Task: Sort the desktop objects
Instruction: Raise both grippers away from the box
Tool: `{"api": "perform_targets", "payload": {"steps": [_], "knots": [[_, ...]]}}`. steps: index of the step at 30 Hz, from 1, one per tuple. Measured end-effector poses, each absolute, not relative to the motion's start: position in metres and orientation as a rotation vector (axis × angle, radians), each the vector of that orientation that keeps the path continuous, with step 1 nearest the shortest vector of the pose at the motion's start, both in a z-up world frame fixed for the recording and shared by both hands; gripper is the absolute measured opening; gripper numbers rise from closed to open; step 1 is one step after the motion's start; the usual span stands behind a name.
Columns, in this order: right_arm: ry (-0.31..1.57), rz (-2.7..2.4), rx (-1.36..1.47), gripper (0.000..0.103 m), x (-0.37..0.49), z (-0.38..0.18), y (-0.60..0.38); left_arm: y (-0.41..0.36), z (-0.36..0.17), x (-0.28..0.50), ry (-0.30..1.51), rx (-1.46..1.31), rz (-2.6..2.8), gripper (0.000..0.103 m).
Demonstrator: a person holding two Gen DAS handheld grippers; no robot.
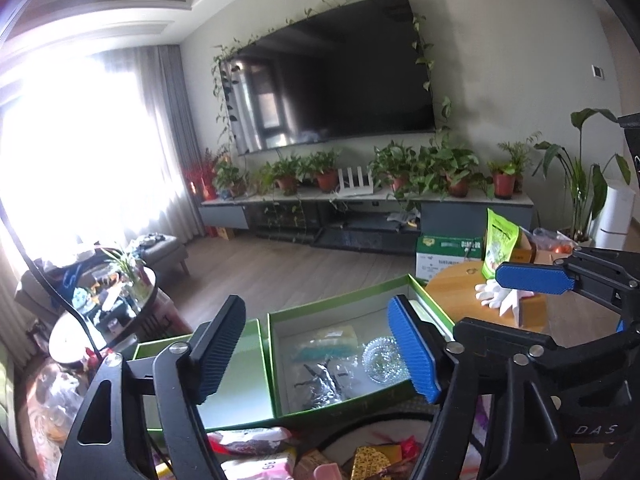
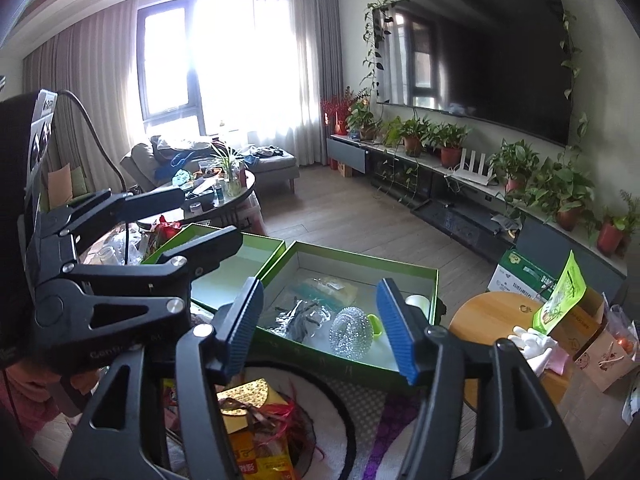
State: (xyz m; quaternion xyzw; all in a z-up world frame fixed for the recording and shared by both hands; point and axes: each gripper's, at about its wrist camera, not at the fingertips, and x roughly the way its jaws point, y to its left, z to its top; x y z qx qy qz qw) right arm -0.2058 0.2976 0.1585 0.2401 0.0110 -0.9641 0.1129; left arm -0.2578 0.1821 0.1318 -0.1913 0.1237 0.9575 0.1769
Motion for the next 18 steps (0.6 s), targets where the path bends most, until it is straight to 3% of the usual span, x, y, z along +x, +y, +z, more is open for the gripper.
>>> {"api": "perform_targets", "payload": {"steps": [18], "knots": [[0.077, -2.819, 0.723, 0.065, -0.256, 0.163, 0.279, 0.17, 0.116, -0.309, 0.393, -0.553, 2.702, 0.079]]}}
